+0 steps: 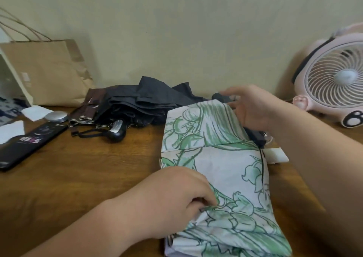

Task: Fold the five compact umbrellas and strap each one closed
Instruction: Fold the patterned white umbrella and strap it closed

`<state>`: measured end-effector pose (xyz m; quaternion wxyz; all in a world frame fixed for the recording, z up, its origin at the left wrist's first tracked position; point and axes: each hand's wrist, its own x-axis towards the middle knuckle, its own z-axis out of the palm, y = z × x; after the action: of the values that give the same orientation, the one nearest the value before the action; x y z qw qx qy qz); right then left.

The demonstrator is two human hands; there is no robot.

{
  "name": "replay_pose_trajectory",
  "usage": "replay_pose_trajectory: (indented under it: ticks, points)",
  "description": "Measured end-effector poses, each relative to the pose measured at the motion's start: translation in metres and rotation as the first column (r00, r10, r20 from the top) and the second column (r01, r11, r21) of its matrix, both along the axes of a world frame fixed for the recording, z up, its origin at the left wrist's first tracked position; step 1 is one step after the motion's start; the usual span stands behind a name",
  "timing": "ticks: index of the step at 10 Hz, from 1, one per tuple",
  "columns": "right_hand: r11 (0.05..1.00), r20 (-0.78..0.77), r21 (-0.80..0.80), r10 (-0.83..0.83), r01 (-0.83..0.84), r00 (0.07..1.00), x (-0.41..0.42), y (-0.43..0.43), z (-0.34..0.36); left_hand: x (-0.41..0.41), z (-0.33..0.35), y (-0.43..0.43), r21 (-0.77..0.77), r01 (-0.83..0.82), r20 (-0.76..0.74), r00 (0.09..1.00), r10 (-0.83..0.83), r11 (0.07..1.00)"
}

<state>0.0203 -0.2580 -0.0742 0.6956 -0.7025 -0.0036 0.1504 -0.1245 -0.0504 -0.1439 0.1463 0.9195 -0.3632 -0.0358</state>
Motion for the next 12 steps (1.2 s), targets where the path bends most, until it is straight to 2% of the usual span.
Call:
replay_pose_trajectory:
  ticks: [2,3,4,5,6,7,8,9,11,12]
  points:
    - [0.986,0.053,0.162,-0.055,0.046,0.997,0.001,0.021,0.040,-0.003,0.009,0.017,-0.085,-0.017,-0.016,1.000,0.015,0.996]
    - [0.996,0.093,0.094,-0.010,0.001,0.996,-0.032,0.008,0.041,-0.008,0.008,0.015,-0.071,-0.022,-0.015,1.000,0.021,0.997]
    - [0.989,0.177,0.109,-0.118,0.100,0.977,-0.080,-0.009,0.029,-0.010,0.017,0.019,-0.127,-0.063,-0.072,0.996,0.054,0.990]
    - [0.992,0.176,0.115,-0.071,0.051,0.982,-0.133,-0.024,0.003,-0.014,0.025,0.024,-0.138,-0.102,-0.131,0.988,0.084,0.985]
    - [0.990,0.101,0.125,-0.071,0.058,0.992,-0.159,-0.035,-0.032,-0.023,0.036,0.029,-0.130,-0.219,-0.179,0.964,0.195,0.967]
    - [0.993,0.045,0.056,-0.104,0.102,0.994,-0.168,-0.040,-0.058,-0.024,0.043,0.031,-0.316,-0.506,-0.206,0.862,0.463,0.802]
    - [0.992,0.107,-0.043,-0.117,0.122,0.987,-0.172,-0.039,-0.065,-0.016,0.040,0.028,-0.631,-0.610,-0.439,0.790,0.428,0.479]
    - [0.990,0.162,0.004,-0.142,0.143,0.977,-0.172,-0.038,-0.067,-0.014,0.037,0.024,-0.694,-0.653,-0.593,0.757,0.274,0.302]
    - [0.979,0.218,0.057,-0.205,0.197,0.954,-0.176,-0.036,-0.069,-0.016,0.033,0.020,-0.709,-0.646,-0.602,0.763,0.236,0.282]
    - [0.971,0.226,0.055,-0.239,0.233,0.944,-0.176,-0.034,-0.069,-0.015,0.030,0.013,-0.674,-0.697,-0.668,0.717,0.199,0.246]
